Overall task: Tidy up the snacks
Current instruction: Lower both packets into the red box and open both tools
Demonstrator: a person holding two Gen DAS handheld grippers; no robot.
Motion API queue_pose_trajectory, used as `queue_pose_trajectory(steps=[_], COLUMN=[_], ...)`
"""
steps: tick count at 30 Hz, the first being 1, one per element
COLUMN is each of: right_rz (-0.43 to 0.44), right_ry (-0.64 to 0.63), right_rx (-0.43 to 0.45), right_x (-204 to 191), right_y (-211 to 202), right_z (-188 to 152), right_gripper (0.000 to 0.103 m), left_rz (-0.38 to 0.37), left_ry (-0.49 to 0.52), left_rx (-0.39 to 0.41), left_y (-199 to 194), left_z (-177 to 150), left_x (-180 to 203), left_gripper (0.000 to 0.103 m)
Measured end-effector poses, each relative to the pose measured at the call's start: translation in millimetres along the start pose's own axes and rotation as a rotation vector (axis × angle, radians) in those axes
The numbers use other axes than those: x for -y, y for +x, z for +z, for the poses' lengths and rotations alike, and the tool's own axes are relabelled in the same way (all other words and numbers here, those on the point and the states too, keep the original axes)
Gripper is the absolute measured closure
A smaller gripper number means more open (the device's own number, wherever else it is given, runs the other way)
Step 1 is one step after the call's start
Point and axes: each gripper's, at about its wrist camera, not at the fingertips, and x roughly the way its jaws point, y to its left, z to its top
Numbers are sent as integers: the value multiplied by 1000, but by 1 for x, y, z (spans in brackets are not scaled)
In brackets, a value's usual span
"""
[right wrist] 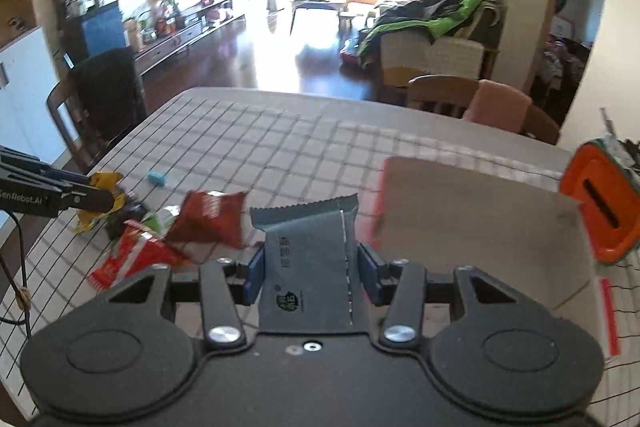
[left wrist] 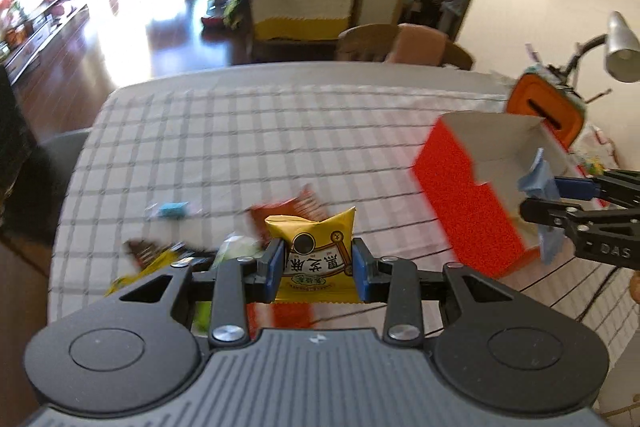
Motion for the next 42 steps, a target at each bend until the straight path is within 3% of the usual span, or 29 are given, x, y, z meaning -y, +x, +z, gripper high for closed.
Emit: queue_pose_trajectory(steps=[8, 23, 34, 42], right_rz=[-81, -122, -97, -58], right_ry=[19, 55, 59, 16], right_rx=[-2, -112, -248, -320], right_x=[61, 159, 191, 190], right_y=[-1, 28, 66, 82], right_z=[3, -14, -23, -32], right_gripper=[55, 55, 55, 55], left_rz=[-39, -59, -57, -18], left_ry=[85, 176, 251, 264], left_rx=[0, -71, -204, -316], left_y=[28, 92, 146, 185], left_z=[27, 56, 65, 63], left_x=[71, 183, 243, 254], left_gripper=[68, 68, 68, 69])
